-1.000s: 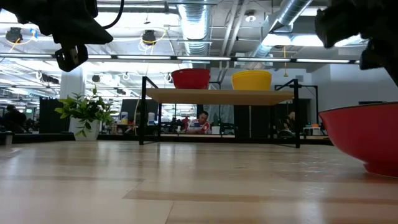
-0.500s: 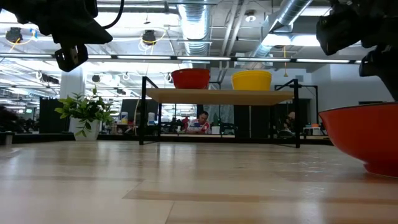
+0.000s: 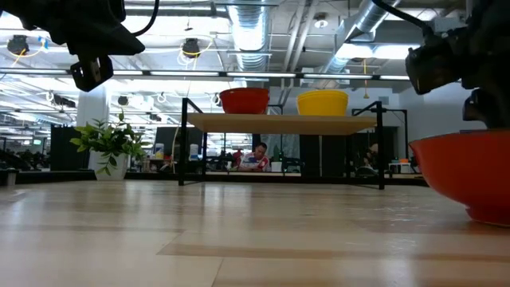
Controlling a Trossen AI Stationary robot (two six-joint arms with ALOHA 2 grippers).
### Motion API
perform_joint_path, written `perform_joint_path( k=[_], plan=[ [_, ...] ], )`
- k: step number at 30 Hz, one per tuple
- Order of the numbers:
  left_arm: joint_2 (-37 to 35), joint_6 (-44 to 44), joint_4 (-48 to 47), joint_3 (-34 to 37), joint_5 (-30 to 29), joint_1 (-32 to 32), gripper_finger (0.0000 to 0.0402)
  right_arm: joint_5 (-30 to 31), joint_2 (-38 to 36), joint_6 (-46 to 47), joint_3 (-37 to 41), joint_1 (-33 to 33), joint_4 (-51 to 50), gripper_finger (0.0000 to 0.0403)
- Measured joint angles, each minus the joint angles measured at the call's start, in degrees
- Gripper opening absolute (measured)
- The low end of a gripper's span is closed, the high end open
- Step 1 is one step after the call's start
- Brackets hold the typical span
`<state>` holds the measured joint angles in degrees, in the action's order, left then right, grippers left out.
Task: Pick & Place Mini bowls
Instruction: Stack the orange bowl on the orange bowl on the shelf
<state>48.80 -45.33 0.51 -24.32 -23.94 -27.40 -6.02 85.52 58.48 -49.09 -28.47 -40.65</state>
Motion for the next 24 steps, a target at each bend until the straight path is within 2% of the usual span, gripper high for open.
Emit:
perform_joint_path(
  k=[7, 20, 24],
  plan=[
    [0.0, -0.01, 0.1, 0.0, 0.02, 0.0, 0.0006, -0.02, -0.02, 0.0, 1.23, 0.0, 3.12, 0.0137],
    [0.0, -0.01, 0.96, 0.0, 0.02, 0.0, 0.0006, -0.02, -0.17, -0.07, 1.16, 0.09, 3.59, 0.0011],
    [0.0, -0.18, 1.35, 0.0, 0.01, 0.0, 0.0006, 0.4, -0.15, 0.08, 1.11, 0.09, 3.59, 0.0012]
  ],
)
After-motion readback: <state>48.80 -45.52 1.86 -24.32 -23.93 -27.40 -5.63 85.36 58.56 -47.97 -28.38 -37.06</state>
